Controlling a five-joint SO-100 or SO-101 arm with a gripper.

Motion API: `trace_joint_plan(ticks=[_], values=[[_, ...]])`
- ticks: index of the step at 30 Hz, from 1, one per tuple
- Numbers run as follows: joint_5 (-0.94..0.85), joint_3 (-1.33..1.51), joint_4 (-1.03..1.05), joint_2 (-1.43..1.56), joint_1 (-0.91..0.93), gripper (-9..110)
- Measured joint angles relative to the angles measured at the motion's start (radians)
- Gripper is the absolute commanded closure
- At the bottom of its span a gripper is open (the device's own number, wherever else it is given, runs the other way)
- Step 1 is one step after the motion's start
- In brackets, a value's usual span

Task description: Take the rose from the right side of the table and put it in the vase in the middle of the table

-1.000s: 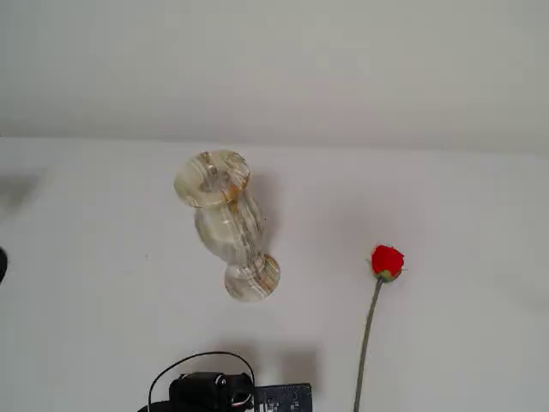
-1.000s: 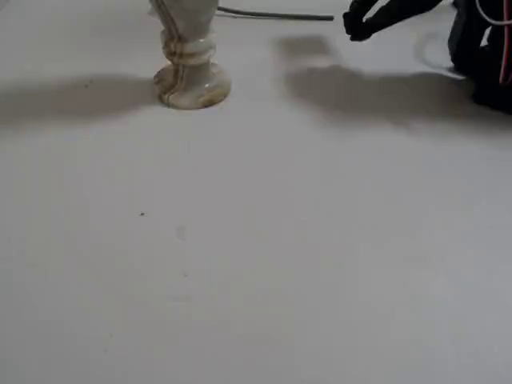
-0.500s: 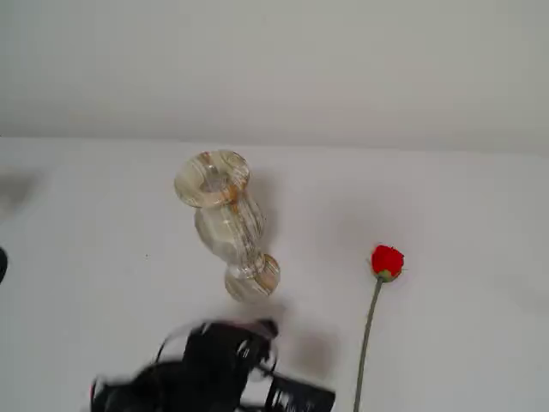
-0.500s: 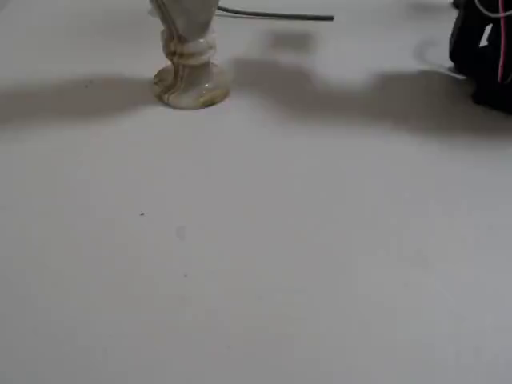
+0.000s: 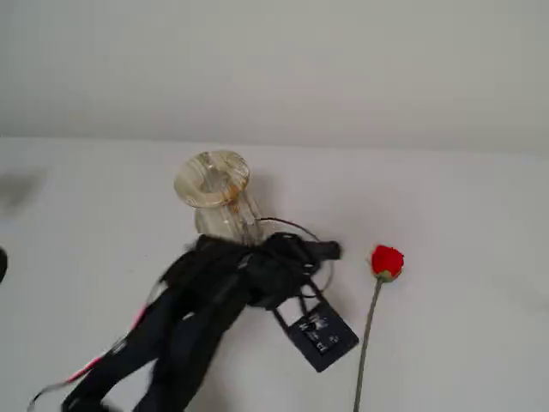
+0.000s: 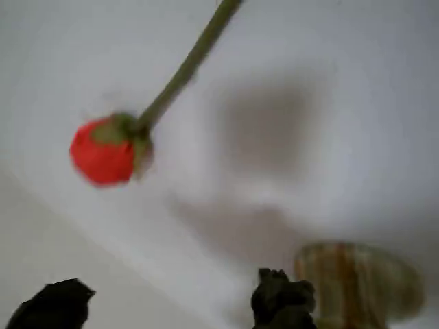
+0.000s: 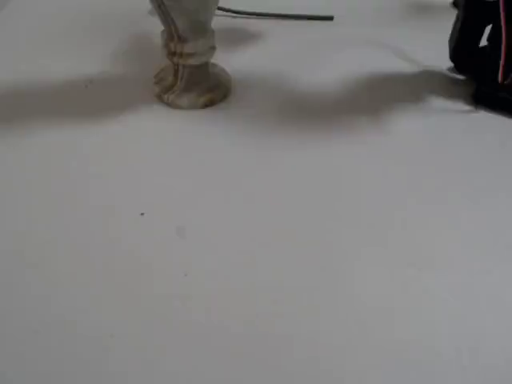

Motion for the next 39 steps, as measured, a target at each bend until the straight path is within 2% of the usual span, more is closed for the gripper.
trace_joint_plan(ticks=[6,9,13,16,19,21,26,30,36,39], values=[[0.132,-0.199,0.034,-0.273,0.055,66],[0.167,-0.376,0.138,-0.423,0.072,66],[0.193,-0.767,0.364,-0.704,0.089,66],[0.202,-1.183,0.577,-0.956,0.098,67],[0.213,-1.560,0.686,-1.155,0.100,68],[0.222,-1.690,0.707,-1.230,0.100,68],[0.241,-1.813,0.721,-1.308,0.109,71],[0.244,-1.836,0.729,-1.324,0.118,80],[0.236,-1.839,0.753,-1.324,0.118,81],[0.219,-1.835,0.781,-1.324,0.120,86]])
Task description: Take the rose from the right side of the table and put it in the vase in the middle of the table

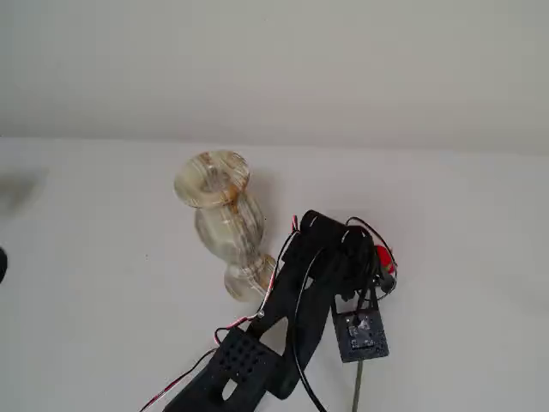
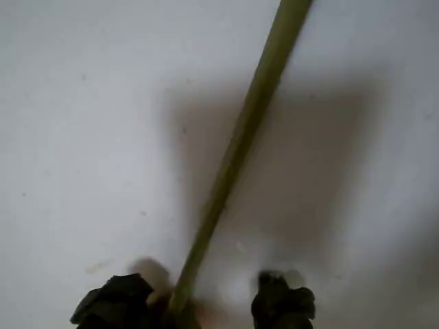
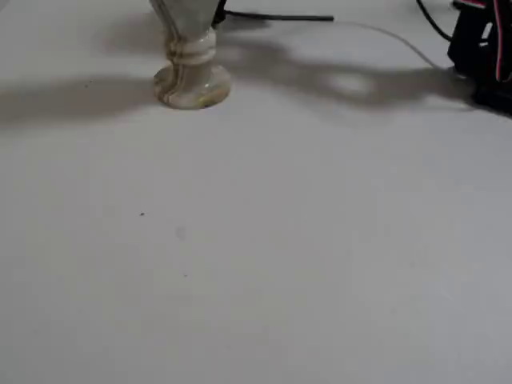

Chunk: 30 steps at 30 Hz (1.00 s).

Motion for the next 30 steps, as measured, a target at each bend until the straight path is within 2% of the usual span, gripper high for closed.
trace_joint_plan(ticks=[7,10,17,25,28,30], values=[[-0.069,0.002,0.057,-0.006,-0.005,93],[-0.107,0.002,0.061,-0.006,-0.021,101],[-0.184,0.002,0.064,-0.005,-0.058,102],[-0.190,0.023,0.067,0.037,-0.083,102],[-0.190,0.026,0.067,0.037,-0.089,94],[-0.190,0.029,0.067,0.037,-0.092,82]])
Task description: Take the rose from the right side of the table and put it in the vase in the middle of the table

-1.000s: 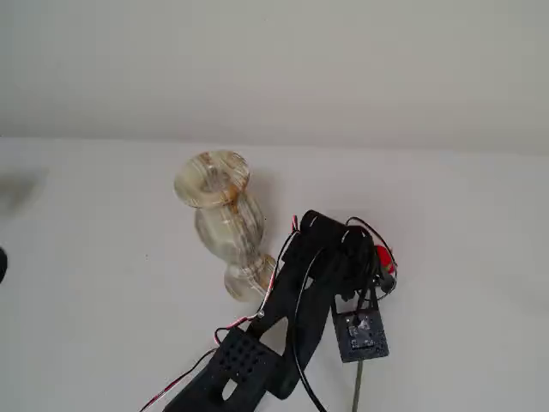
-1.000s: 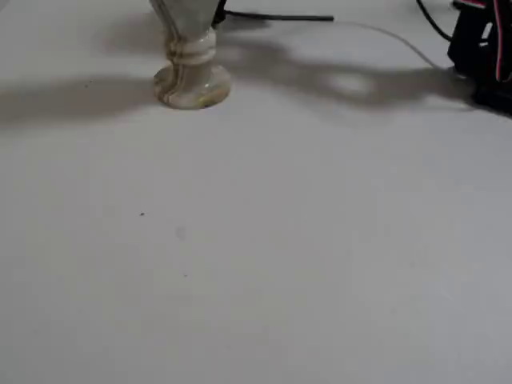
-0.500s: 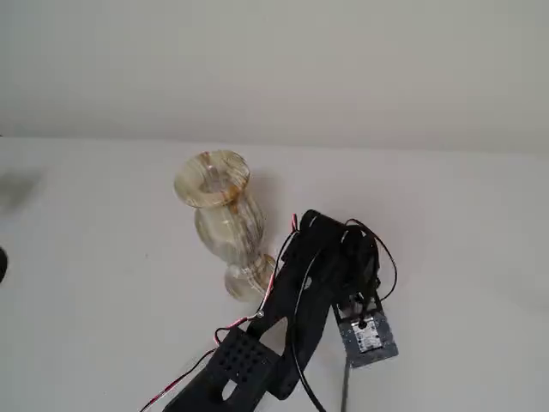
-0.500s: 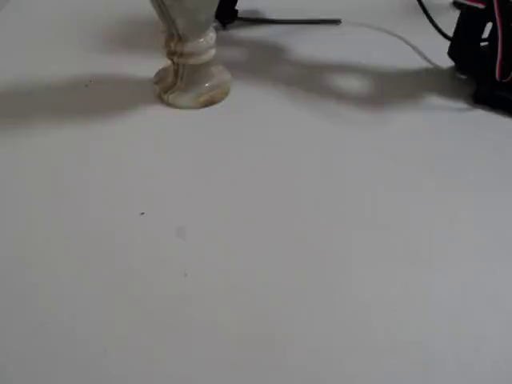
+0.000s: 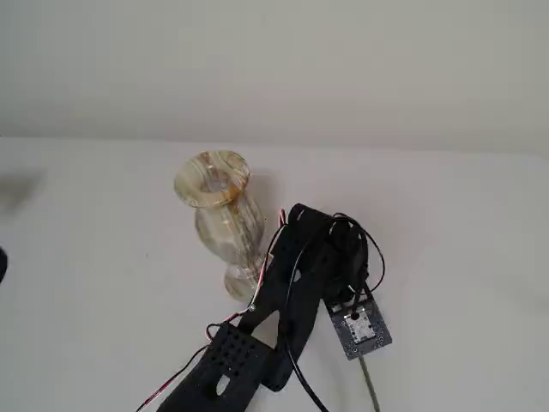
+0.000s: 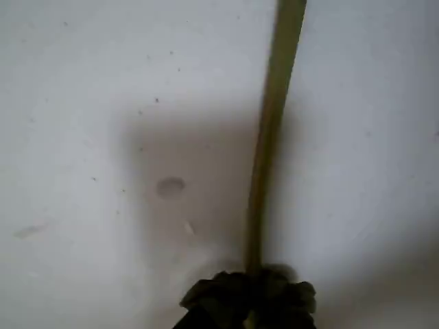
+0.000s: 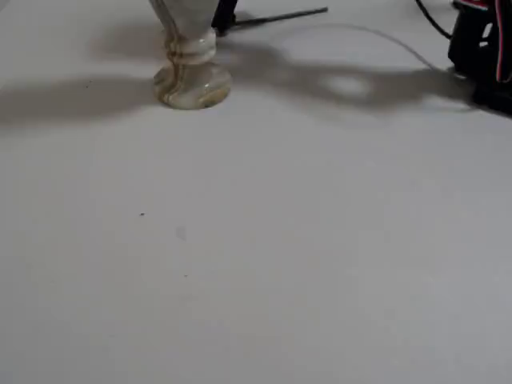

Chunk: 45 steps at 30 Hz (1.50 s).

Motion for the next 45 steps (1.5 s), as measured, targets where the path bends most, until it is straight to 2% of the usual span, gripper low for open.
trace_joint_plan(ticks=[16,18,20,31,36,45], values=[[-0.002,0.000,0.003,0.000,-0.064,83],[-0.002,0.000,-0.003,0.000,-0.064,90],[-0.006,0.000,-0.006,0.000,-0.064,102],[-0.038,-0.002,-0.005,-0.002,-0.061,102],[0.003,0.000,-0.003,0.041,-0.028,102],[0.158,0.002,-0.018,0.374,0.106,102]])
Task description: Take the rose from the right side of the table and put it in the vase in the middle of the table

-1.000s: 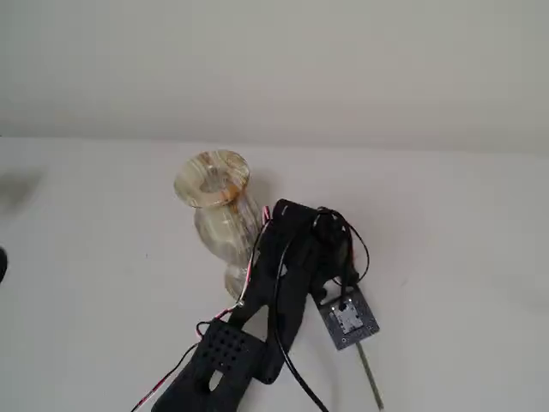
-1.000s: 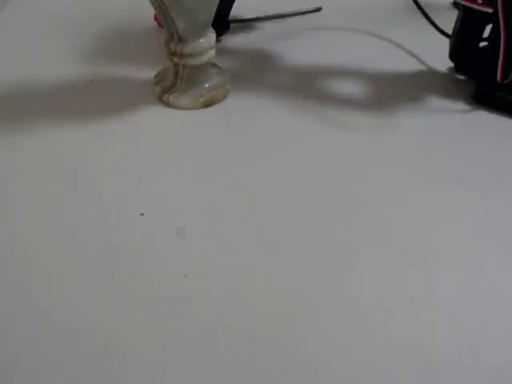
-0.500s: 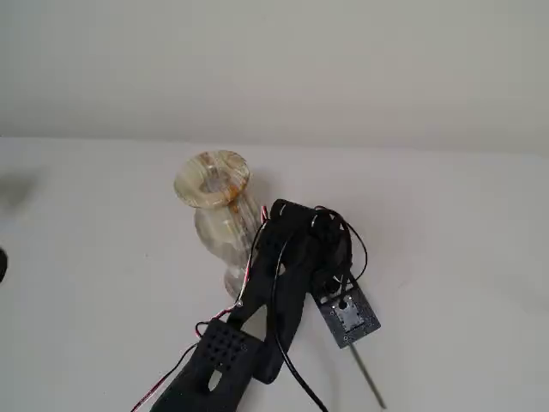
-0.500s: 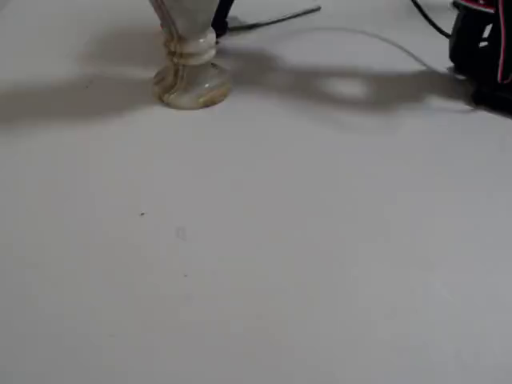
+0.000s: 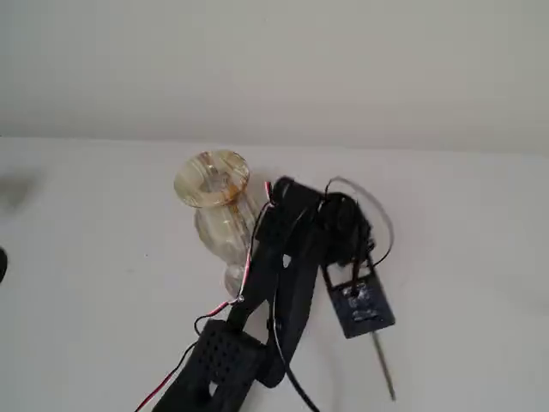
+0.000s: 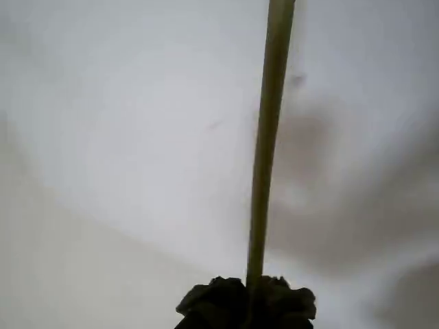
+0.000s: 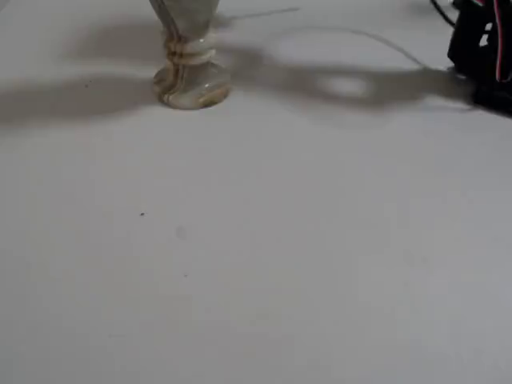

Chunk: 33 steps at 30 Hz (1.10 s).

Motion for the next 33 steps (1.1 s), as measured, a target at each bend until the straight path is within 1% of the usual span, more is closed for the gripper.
trace_joint_plan(ticks=[6,12,22,33], values=[[0.101,-0.052,-0.058,0.190,0.025,102],[0.167,-0.080,-0.169,0.377,-0.037,102],[0.196,-0.083,-0.319,0.568,-0.281,102],[0.196,-0.086,-0.376,0.612,-0.624,102]])
